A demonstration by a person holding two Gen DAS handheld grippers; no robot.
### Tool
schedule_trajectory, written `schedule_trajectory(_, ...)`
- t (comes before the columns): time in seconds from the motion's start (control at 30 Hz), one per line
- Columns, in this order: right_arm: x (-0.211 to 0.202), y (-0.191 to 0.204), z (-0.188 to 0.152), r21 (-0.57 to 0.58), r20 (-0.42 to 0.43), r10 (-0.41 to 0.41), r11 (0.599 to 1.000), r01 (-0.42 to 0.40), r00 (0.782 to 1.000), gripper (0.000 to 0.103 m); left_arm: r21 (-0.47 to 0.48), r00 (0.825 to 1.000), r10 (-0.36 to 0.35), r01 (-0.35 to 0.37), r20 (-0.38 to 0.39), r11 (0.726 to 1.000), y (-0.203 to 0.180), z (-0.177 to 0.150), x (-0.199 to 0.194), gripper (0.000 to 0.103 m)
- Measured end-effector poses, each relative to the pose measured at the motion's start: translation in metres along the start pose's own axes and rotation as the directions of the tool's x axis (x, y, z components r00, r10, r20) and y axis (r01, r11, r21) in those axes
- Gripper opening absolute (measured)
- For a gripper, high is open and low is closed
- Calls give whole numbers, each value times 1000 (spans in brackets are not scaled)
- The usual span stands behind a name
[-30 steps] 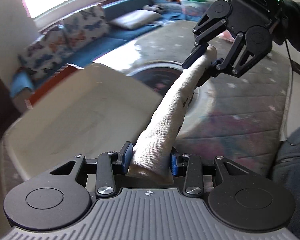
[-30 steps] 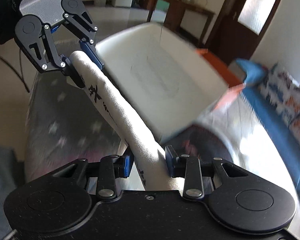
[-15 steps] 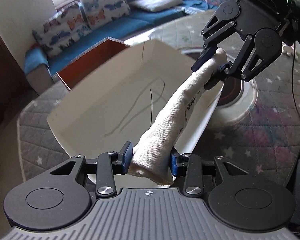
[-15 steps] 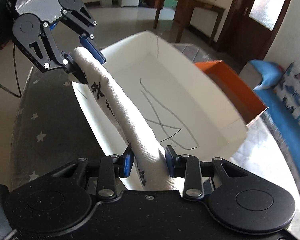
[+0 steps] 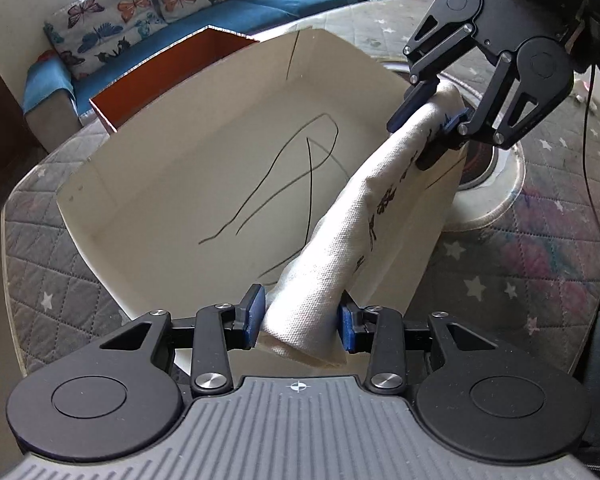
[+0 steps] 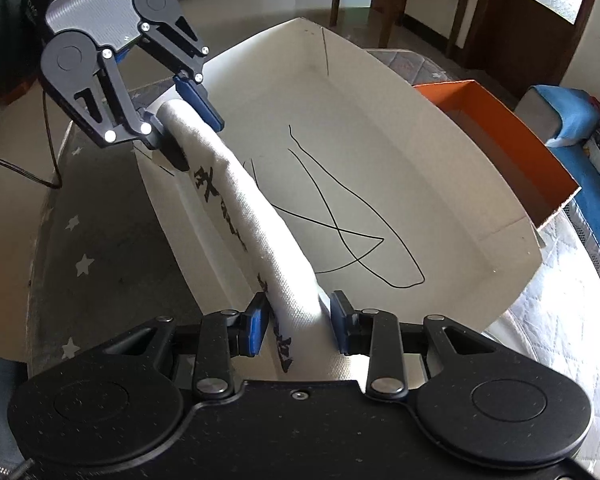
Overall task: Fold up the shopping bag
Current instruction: 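Lower the rolled bag into the white box with both grippers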
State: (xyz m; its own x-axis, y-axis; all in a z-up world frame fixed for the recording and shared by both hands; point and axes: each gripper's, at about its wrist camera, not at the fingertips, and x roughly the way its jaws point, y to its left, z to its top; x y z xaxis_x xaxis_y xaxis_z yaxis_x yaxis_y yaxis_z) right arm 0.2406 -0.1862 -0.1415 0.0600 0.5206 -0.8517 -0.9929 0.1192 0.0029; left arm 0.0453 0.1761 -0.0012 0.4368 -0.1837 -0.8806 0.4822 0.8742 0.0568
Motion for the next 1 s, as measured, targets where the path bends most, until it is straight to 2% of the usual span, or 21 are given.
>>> schedule_trajectory(0.27,17,-4,-1,15,-14,36,999,-36,999,37,31,1000,2,-1,-29,1000,-5,-1,11,38)
schedule_trajectory(0.53,12,-4,-6,51,-6,58,997,-58,998,40,64,998,10,-6,-55,998,-9,-2,19,38)
schedule_trajectory(0.7,10,-5,4,54,17,84,995,-85,996,44,72,998,9,-5,-62,997,-9,-4,23,38)
schedule_trajectory(0.77,7,-3,7,50,31,90,995,-92,995,44,85,998,14,-9,-56,996,-23,-9,37,39)
schedule_trajectory(0.8,5,-1,10,49,41,97,994,-99,994,45,82,998,12,-7,-60,997,-13,-8,34,39)
schedule_trajectory(1.0,5,9,24,34,73,125,991,-128,990,46,90,998,15,-10,-62,996,-17,-12,49,40)
